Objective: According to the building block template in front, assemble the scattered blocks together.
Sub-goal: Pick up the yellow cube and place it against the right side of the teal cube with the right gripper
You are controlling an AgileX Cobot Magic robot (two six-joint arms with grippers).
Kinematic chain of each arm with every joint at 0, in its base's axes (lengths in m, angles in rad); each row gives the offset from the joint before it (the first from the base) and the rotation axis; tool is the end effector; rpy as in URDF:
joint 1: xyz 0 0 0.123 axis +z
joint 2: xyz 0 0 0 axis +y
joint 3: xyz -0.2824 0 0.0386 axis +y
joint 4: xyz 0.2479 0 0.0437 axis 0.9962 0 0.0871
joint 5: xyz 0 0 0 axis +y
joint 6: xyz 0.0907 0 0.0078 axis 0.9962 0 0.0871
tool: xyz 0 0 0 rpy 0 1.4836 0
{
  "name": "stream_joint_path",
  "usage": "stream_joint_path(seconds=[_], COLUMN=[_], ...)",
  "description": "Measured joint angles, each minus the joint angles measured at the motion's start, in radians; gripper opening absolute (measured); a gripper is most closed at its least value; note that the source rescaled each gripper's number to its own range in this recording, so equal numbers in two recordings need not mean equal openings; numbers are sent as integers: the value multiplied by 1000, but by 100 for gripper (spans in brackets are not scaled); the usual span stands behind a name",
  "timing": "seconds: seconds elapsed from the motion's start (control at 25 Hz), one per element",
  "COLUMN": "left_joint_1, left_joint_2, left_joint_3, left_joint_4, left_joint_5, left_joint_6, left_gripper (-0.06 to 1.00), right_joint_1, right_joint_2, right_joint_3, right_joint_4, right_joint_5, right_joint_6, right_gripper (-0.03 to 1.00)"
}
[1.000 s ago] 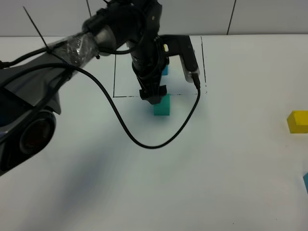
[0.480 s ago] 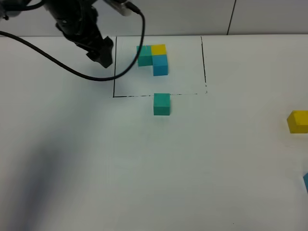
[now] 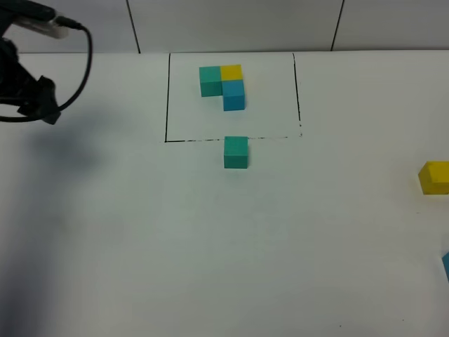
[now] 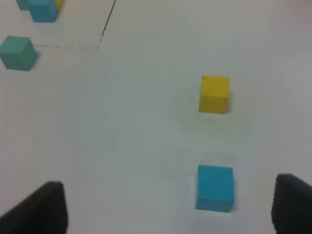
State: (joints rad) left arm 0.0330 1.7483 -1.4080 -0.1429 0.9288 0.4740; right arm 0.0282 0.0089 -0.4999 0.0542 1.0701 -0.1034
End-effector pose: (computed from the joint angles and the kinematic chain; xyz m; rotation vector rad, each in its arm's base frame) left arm 0.3709 0.0018 0.2690 0.5133 2.6844 -0.0390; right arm -0.0040 0.0042 0.2765 -0.1381 2.0569 0.0186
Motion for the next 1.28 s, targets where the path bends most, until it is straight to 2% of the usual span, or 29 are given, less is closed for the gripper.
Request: stream_joint_path(seconds=[0.12,0.24,0.32,0.52,0.72,1.0,1.28], left_joint_1=[28,30,30,30,-3,-89,-100], left_joint_2=[-172,-378,-498,-774,-1034,-1298,-1537], left_joint_3=[169,289,339,466,593,764,870], left_joint_4=[42,95,115,143,143,143,134], left_joint_5=[-86,-123,-105,-5,5,92,111], left_joint_6=[-56,-137,-212,-319,-340,-341,-363], left_gripper=[98,97,97,95,93,90,87], right_joint_1=[0,0,0,0,0,0,0], right_joint_2=[0,0,0,0,0,0,0], right_joint_3=[0,0,0,0,0,0,0], right_joint_4=[0,0,0,0,0,0,0], right_joint_5=[0,0,0,0,0,0,0], right_joint_6=[0,0,0,0,0,0,-1], right_gripper=[71,71,71,71,71,71,71])
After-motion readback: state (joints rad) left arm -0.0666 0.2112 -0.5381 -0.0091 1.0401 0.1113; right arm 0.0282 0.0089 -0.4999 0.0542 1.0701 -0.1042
